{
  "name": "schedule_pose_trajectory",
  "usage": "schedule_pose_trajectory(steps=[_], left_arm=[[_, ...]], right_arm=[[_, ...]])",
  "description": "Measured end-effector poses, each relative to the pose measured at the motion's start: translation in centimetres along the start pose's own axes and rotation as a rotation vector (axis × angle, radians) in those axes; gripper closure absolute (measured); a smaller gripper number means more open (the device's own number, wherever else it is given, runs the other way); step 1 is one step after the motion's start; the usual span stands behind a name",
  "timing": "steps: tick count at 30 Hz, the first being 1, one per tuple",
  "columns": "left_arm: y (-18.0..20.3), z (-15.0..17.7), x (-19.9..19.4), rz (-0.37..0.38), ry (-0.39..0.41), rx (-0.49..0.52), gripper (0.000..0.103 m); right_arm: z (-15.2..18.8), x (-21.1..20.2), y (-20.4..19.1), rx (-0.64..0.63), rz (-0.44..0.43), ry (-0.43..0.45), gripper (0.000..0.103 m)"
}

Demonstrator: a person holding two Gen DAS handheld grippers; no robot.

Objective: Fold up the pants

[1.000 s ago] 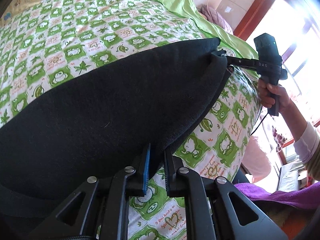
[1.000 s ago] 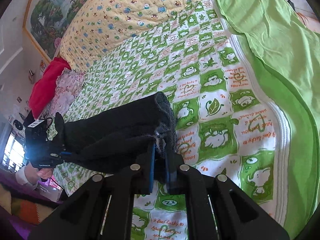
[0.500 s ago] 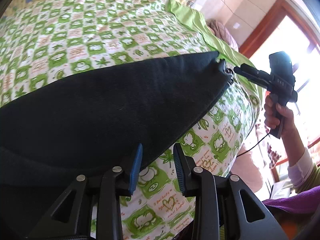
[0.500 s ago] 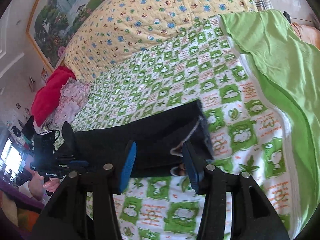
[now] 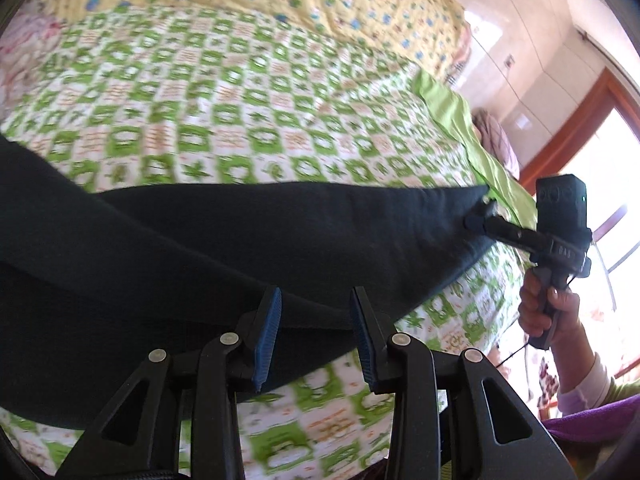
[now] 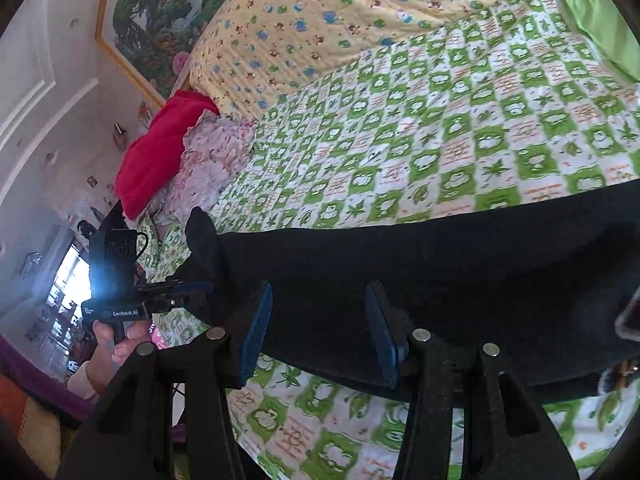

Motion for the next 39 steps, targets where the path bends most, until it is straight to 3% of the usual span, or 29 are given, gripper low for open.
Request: schedule_pose_trajectory(steps=[9, 11, 20, 25, 31, 39], left_arm=[[-8.7, -1.1, -4.5, -0.101, 0.099, -0.139, 0.064], [-10.0, -1.5, -5.4, -0.118, 0.117, -0.149, 0.064], [-16.8, -3.9, -7.8, -0.227, 0.144, -0.137, 0.058], [-20.1, -5.0, -7.4, -0.219, 0.124, -0.153, 0.054], [-23.1, -6.5, -6.0, -0.157, 0.085, -0.154, 0.043], [-24.7, -9.0, -3.5, -0.082, 0.011, -0.045, 0.032]], right_arm=[[-0.7, 5.9, -2.7, -0.008, -0.103, -0.061, 0.05], [-0.8, 7.0, -3.1, -0.008, -0.12, -0.077, 0.046], [-0.7, 12.5, -5.6, -0.031, -0.192, -0.18, 0.046], [-0.8, 15.3, -6.5, -0.046, -0.213, -0.234, 0.046], [-1.3, 17.8, -7.3, -0.069, -0.223, -0.284, 0.046], [-1.4, 21.3, -8.1, -0.092, -0.232, -0.354, 0.046]])
Point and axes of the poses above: each gripper's, at about its wrist camera, not at the fingertips, and x roughly the way its jaws point, y to its right, z to its underside, the point moved 3 cm from there along x, roughly the way its jaws point, and after that the axes turned 12 degrees about -z, right-handed, at the moved point
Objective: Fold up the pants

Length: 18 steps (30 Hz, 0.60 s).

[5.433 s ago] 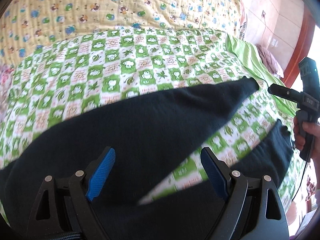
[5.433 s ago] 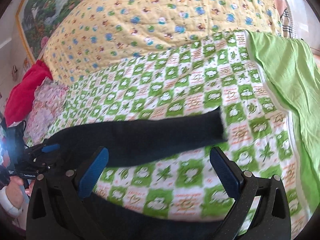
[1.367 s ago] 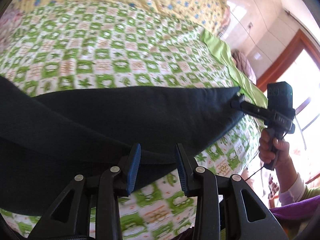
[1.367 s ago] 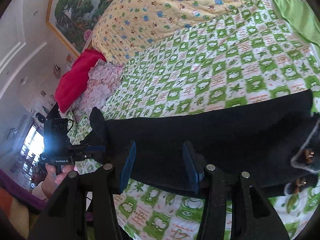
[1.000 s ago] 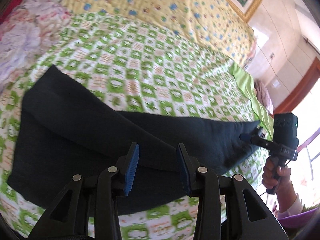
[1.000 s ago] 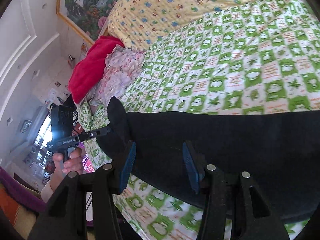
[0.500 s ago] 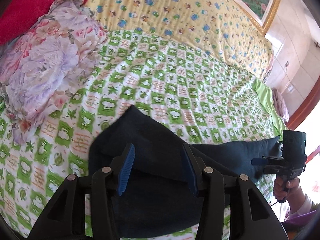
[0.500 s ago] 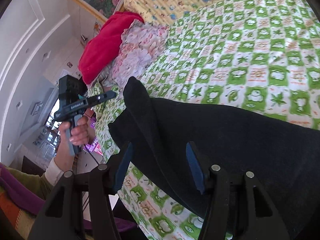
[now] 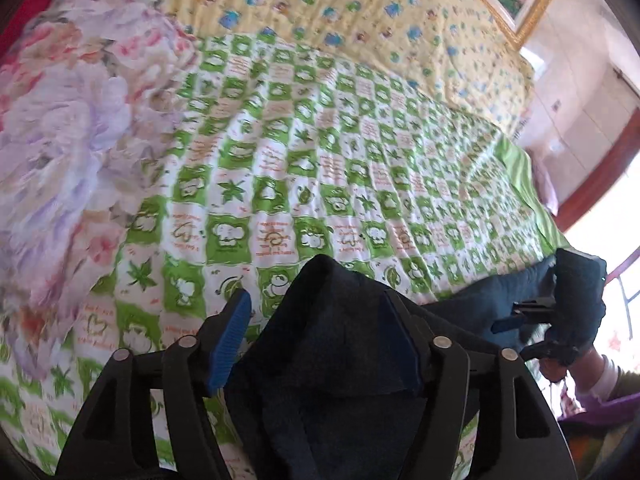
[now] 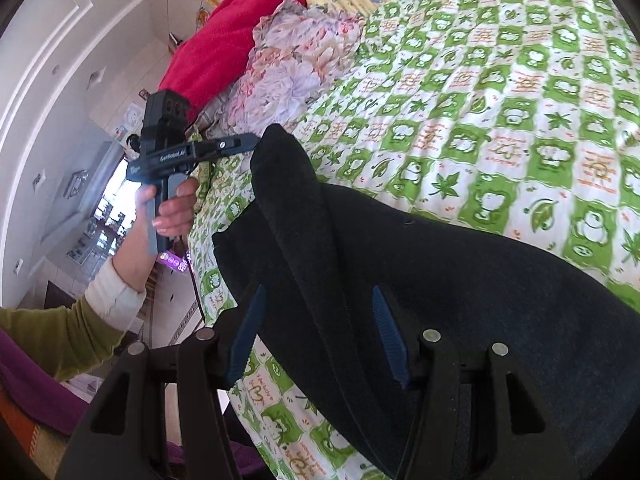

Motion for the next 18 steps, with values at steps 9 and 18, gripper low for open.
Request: schedule_pose_trajectory(steps=[9, 18], left_arm=[[0.9, 0.3, 1.6, 0.13, -0.079, 0.116, 0.044], [0.9, 2.0, -0.9, 0.021, 0.005, 0.131, 0.093]], right_arm=[[-0.8, 4.2, -0.2, -0.038, -0.014, -0.081, 0.047], [-0.5, 5.3, -3.1, -0.156, 0.003, -0.089, 0.096]])
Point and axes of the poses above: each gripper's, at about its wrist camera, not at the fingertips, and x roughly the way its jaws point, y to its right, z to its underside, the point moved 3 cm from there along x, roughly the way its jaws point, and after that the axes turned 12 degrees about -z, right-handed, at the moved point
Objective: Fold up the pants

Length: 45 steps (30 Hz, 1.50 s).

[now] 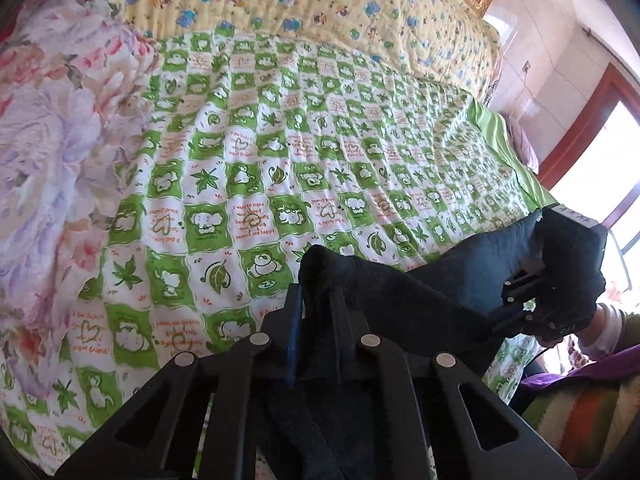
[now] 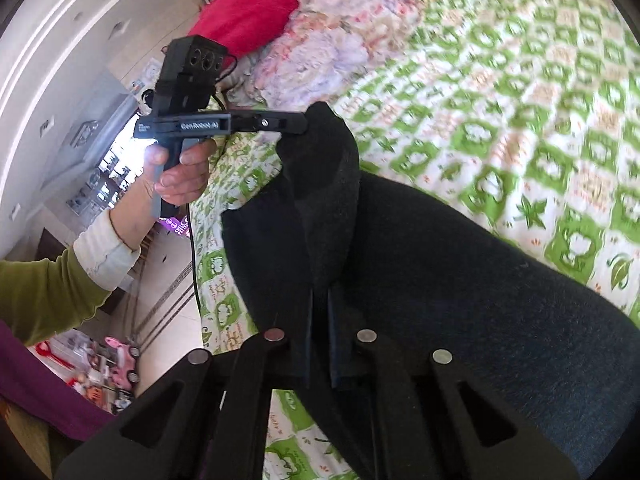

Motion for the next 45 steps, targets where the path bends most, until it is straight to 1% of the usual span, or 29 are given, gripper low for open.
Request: schedule_pose_trajectory(steps=[5, 13, 17, 19, 22, 24, 27, 31, 33, 34, 35, 36, 40, 41, 43, 45], left_arm=[[1.1, 2.0, -2.7, -0.028, 0.066, -0.011, 0.095], [1.4, 5.7, -4.3, -0.063, 0.118, -0.113, 0.096], [0.4, 7.6, -4.2, -0.081, 0.136, -0.207, 0.096], [-0.1, 8.3, -4.1, -0.075, 0.143, -0.253, 0.096], [-0.7, 9.8, -3.9, -0.079, 0.154, -0.32, 0.096], [-0.9, 10.8, -4.0, -0.078, 0.165, -0.367, 0.095], [-0.9, 11.9, -4.2, -0.093, 0.174, -0.42, 0.095], [-1.4, 13.2, -4.7, -0.116, 0.171, -0.506, 0.095], [-1.5, 13.9, -5.3, -0.127, 0.171, -0.559, 0.083], [-1.5, 14.2, -5.6, -0.133, 0.173, -0.58, 0.079], [-1.5, 14.5, -6.0, -0.141, 0.175, -0.605, 0.069], [-1.6, 14.8, -6.3, -0.142, 0.179, -0.627, 0.061], [-1.2, 15.6, -8.0, -0.134, 0.22, -0.712, 0.059], [-1.0, 15.7, -8.4, -0.129, 0.229, -0.727, 0.057], [-0.5, 15.8, -9.1, -0.125, 0.238, -0.749, 0.056], [0.2, 15.7, -9.4, -0.13, 0.24, -0.747, 0.056]], right_arm=[[0.3, -0.7, -1.9, -0.049, -0.002, 0.013, 0.096], [1.9, 0.4, -3.6, -0.11, 0.023, -0.033, 0.096], [2.4, 1.4, -3.8, -0.134, 0.051, -0.062, 0.096], [2.7, 1.7, -3.8, -0.142, 0.062, -0.071, 0.096], [3.0, 2.1, -3.4, -0.13, 0.066, -0.08, 0.096], [3.2, 2.2, -3.3, -0.116, 0.064, -0.081, 0.093], [3.5, 2.5, -3.0, -0.095, 0.06, -0.078, 0.093], [3.7, 2.6, -2.9, -0.08, 0.053, -0.074, 0.088], [3.7, 2.5, -2.9, -0.069, 0.036, -0.069, 0.078], [3.8, 2.4, -3.0, -0.066, 0.028, -0.064, 0.068], [3.8, 2.3, -3.1, -0.068, 0.027, -0.053, 0.063], [3.7, 2.1, -3.2, -0.071, 0.029, -0.044, 0.063], [3.5, 1.4, -3.4, -0.062, 0.018, -0.01, 0.063], [3.4, 1.1, -3.4, -0.058, 0.016, 0.001, 0.063], [3.2, 0.5, -3.3, -0.047, 0.011, 0.023, 0.063], [2.9, -0.1, -3.2, -0.038, 0.012, 0.043, 0.063]])
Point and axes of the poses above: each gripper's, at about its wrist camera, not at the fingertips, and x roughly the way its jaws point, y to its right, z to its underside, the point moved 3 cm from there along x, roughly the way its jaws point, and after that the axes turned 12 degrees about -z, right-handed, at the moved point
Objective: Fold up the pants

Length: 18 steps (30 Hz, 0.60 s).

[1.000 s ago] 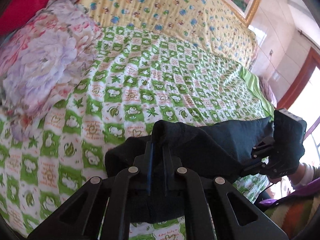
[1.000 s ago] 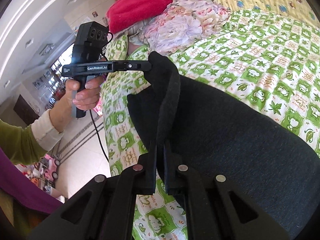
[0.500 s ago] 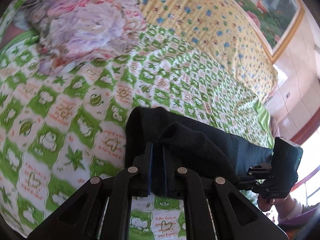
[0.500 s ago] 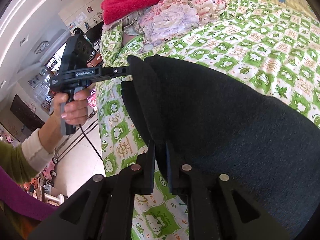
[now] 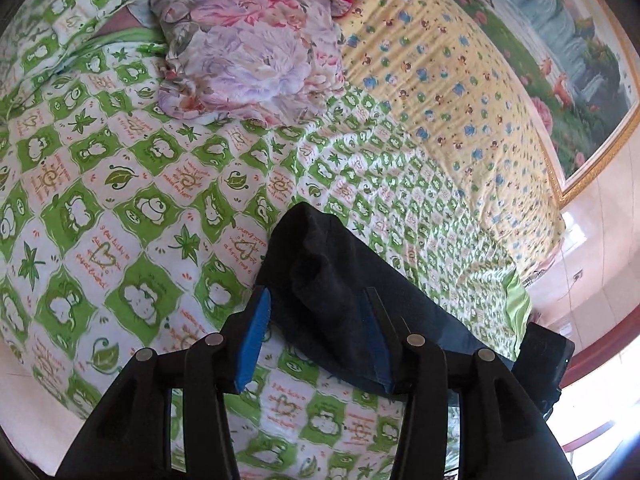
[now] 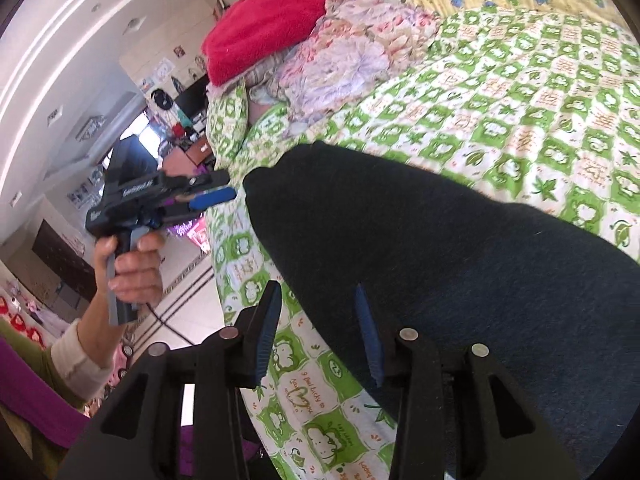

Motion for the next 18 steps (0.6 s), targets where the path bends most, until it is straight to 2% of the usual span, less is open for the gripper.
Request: schedule_pose_trajectory(steps=[4, 10, 14, 18], left_arm=[[1.2, 0.6, 0.0, -0.017, -0.014, 0.017, 0.056], [2.6, 1.1, 1.2, -0.044, -0.055, 0.007, 0.05], [3.0, 1.3, 2.0, -0.117, -0.062, 0.004, 0.048], [2.4, 1.1, 2.2, -0.184, -0.051, 0.012, 0.048]], right_arm=[[-0.5, -1.2, 0.6, 0.022, -0.002, 0.038, 0.063], [-1.4, -3.4, 1.9, 0.055, 0.029, 0.087, 0.063], [-2.4, -5.2, 3.1, 0.078, 0.057, 0.119, 0.063], [-3.7, -6.7, 5.1, 0.11, 0.131, 0.137, 0.063]])
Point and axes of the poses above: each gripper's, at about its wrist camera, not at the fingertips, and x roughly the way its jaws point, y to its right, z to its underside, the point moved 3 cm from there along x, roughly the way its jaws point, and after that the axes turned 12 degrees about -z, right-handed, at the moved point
